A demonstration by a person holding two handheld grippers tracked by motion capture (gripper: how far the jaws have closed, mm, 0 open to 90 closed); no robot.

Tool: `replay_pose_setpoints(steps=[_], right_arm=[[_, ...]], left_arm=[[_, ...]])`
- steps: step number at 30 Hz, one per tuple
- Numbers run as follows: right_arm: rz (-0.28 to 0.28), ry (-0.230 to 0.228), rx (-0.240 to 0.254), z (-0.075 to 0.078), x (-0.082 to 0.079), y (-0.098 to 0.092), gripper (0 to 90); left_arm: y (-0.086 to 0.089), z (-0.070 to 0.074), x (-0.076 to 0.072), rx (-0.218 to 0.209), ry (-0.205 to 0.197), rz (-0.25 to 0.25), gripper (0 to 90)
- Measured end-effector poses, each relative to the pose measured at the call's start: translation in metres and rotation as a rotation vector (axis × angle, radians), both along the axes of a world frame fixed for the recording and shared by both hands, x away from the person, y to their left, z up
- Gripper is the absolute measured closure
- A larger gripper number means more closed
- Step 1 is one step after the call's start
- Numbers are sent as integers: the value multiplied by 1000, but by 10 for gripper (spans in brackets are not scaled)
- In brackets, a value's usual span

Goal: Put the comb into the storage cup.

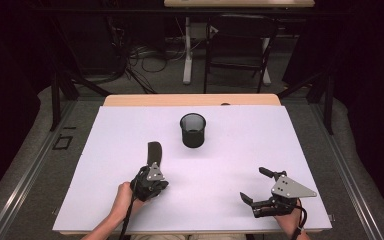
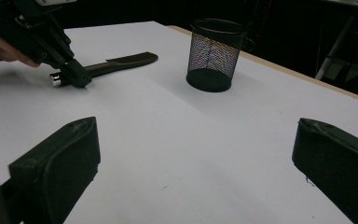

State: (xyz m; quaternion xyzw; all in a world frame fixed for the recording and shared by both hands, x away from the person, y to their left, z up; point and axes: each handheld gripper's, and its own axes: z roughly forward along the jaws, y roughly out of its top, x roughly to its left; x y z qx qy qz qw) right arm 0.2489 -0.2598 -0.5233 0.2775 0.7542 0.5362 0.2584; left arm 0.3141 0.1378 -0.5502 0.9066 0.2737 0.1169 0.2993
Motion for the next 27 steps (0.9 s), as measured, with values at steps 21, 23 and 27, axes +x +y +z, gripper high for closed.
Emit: replay_pose_setpoints(steps=[21, 23, 27], right_arm=[[-1, 2, -3, 0, 0, -1, 5], [-1, 1, -2, 0, 0, 0, 5], [-2, 1, -1, 0, 1, 0, 5]], left_arm=[[9, 2, 1, 24, 10, 24, 900], [9, 2, 1, 23, 9, 32, 900], [11, 2, 2, 33, 8, 37, 900]])
